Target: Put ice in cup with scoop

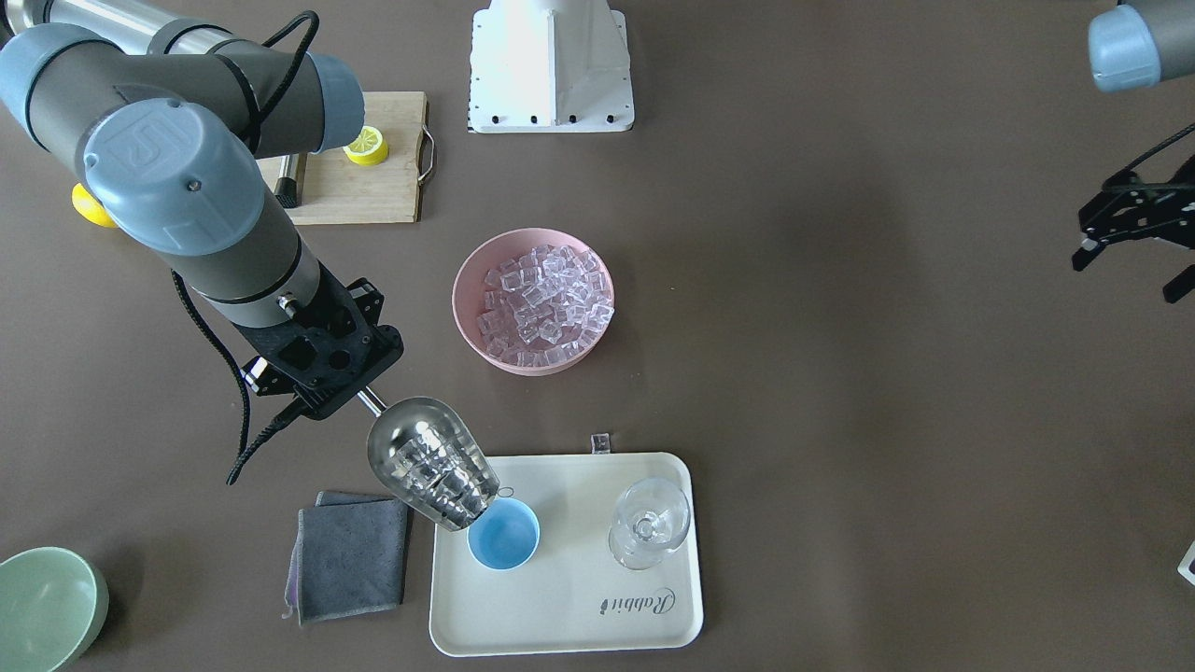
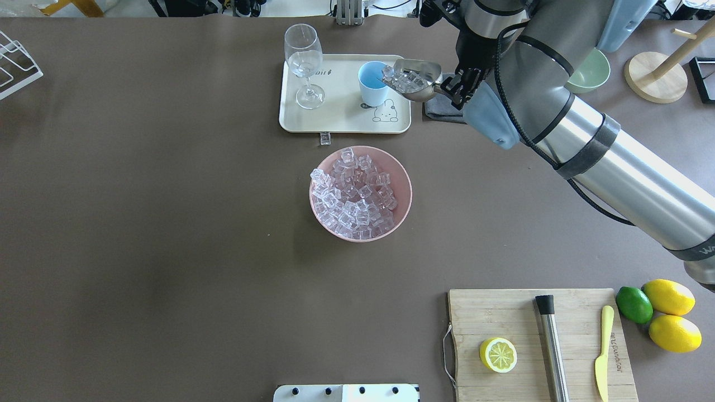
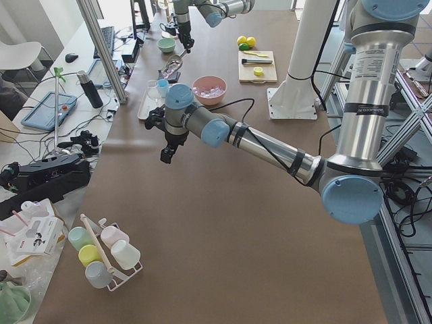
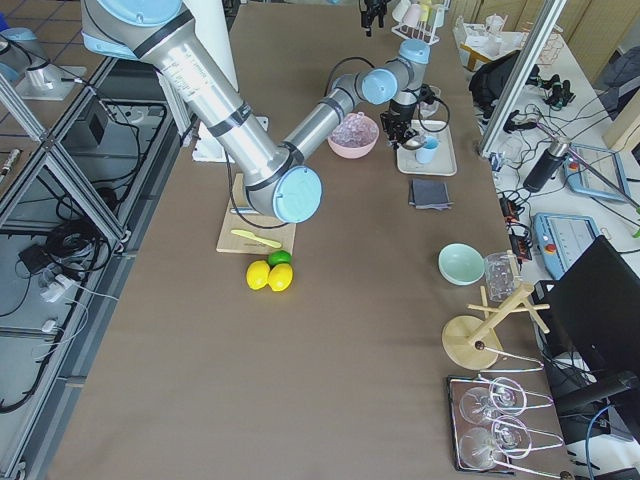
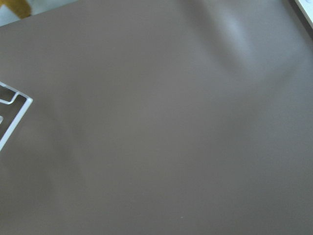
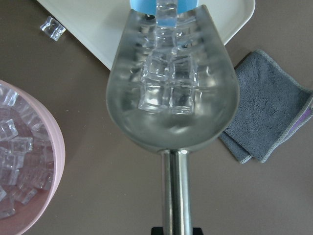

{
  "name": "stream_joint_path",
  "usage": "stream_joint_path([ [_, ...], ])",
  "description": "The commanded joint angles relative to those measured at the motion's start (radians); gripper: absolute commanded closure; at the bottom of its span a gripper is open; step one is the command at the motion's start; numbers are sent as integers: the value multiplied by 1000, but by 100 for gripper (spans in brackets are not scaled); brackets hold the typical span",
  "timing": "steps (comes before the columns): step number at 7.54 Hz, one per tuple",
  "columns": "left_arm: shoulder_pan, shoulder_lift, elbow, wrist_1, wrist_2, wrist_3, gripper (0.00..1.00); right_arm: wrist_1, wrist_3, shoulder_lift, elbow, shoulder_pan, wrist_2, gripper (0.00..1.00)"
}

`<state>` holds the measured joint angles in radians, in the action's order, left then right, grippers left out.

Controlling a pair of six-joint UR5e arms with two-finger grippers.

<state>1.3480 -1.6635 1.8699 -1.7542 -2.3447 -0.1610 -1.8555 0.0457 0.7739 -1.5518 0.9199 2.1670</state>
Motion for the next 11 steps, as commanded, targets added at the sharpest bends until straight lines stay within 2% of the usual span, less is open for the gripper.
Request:
stream_joint_path([
  [1,187,102,-20,1,-62,87,1,-76,-50,-51,50,5,-1,100],
  [3,310,151,-87,-2,-61,159,1,-112,-84,-79,82,5,1,100],
  [4,313,172,-136,-2,-32,217,1,-161,-99,-103,84,5,-1,100],
  [5,313,188,-164,-4,38,242,1,-189,-116,-113,84,7,-6,100],
  [6,313,189,-196,-5,54,241,1,-191,-121,-114,84,7,-12,100],
  [10,298,185,-184,-7,47,235,1,-203,-122,-127,99,8,-32,100],
  [11,296,177,-183,-4,39,233,1,-238,-139,-158,110,10,-48,100],
])
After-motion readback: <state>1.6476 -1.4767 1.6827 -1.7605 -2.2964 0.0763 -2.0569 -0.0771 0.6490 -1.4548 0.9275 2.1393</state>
